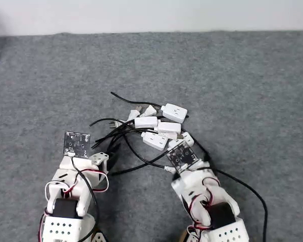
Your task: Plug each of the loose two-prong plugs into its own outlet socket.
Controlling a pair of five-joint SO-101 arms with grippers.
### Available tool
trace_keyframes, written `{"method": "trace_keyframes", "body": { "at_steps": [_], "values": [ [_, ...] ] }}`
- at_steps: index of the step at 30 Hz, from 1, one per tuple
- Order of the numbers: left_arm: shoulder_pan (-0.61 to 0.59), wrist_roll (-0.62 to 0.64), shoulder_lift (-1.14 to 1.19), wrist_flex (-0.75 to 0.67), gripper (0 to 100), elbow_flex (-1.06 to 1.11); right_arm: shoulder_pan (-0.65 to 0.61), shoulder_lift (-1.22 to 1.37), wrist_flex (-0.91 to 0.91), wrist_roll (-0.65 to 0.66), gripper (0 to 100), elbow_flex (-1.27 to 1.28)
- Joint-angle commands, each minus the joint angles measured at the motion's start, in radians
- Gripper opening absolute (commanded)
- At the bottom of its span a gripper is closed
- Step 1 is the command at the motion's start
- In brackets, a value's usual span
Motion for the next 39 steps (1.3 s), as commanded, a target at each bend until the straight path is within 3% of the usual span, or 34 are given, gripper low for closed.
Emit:
{"method": "trace_keyframes", "body": {
  "at_steps": [1, 8, 21, 30, 35, 39],
  "values": [
    [-0.002, -0.005, -0.006, -0.028, 32, -0.013, -0.012, -0.01, -0.226, -0.009, 35.5, 0.018],
    [-0.003, -0.008, -0.006, 0.068, 32, -0.013, -0.022, -0.01, -0.564, -0.009, 35.5, 0.018],
    [-0.002, -0.006, -0.008, 0.094, 32, -0.013, -0.015, -0.01, -0.283, -0.002, 35.5, 0.018],
    [-0.003, -0.003, -0.002, -0.48, 32, -0.012, -0.015, -0.004, -0.283, -0.002, 35.5, 0.018],
    [-0.014, -0.008, -0.008, -0.431, 32, -0.015, 0.012, -0.012, -0.314, -0.002, 35.5, 0.018],
    [-0.078, -0.009, -0.008, -0.423, 32, -0.015, 0.127, -0.012, -0.446, -0.002, 35.5, 0.018]
  ]
}}
